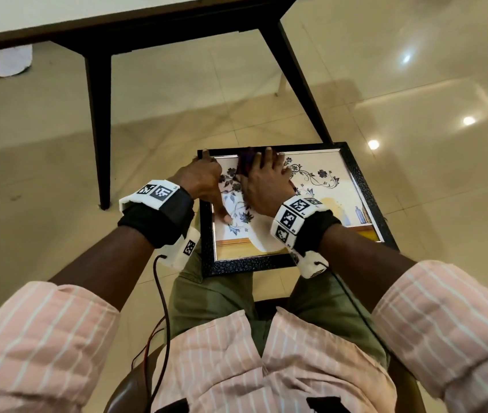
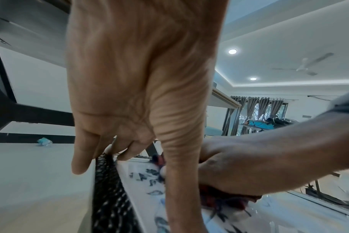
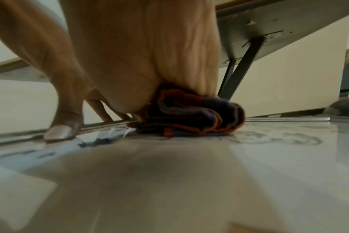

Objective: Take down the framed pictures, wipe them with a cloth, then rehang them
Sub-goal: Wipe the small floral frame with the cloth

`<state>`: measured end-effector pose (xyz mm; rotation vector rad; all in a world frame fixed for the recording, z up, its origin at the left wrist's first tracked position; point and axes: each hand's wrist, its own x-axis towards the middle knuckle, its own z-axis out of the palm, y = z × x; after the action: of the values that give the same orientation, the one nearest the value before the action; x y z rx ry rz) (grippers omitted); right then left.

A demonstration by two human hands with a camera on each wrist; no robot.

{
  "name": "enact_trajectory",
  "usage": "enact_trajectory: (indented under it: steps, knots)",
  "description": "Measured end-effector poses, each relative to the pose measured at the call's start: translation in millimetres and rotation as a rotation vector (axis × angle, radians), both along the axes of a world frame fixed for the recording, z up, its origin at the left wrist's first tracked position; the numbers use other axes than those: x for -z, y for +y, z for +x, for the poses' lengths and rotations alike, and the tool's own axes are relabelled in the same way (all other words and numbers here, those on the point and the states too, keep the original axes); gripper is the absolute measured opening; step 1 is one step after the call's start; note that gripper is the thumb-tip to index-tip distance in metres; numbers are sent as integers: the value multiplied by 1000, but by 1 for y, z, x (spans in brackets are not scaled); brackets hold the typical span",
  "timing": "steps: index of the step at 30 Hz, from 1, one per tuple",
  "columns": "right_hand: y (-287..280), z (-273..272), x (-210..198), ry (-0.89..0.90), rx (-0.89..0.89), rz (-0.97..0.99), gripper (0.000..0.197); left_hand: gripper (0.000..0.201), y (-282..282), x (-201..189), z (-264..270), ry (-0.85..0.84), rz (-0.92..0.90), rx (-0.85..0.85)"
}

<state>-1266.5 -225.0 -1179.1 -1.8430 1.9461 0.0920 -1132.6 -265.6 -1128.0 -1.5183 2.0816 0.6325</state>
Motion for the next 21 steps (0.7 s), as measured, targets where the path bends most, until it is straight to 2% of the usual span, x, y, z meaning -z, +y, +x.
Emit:
enact_trajectory:
  steps: [3,5,8,10,12,13,17,18,21]
  knots:
    - [2,-1,4,-51,-197,-30,79,98,-3,-1,-8,-48,4,41]
    - [-2,-18,11,-79,-253,-15,80,91,-4,-4,-12,-85,23,44]
    - [-6,-33,13,-9,-129,33,84,80,-8,-4,-12,-122,18,24]
    - [-2,-30,9,10,-118,24,77,95,-10,1,-13,-130,8,36]
    - [2,-35,7,-9,-186,-11,74,113,-10,4,-16,-146,10,42]
    - [3,-43,9,-2,-191,-8,73,116,-10,3,-17,-146,16,33]
    - [1,-70,7,83,83,31,73,120,-11,-1,-18,-155,23,40]
    - [0,-71,6,81,78,21,72,120,-11,0,-18,-162,20,45]
    - [-3,-76,14,-1,-132,-12,69,115,-10,-2,-21,-174,28,44]
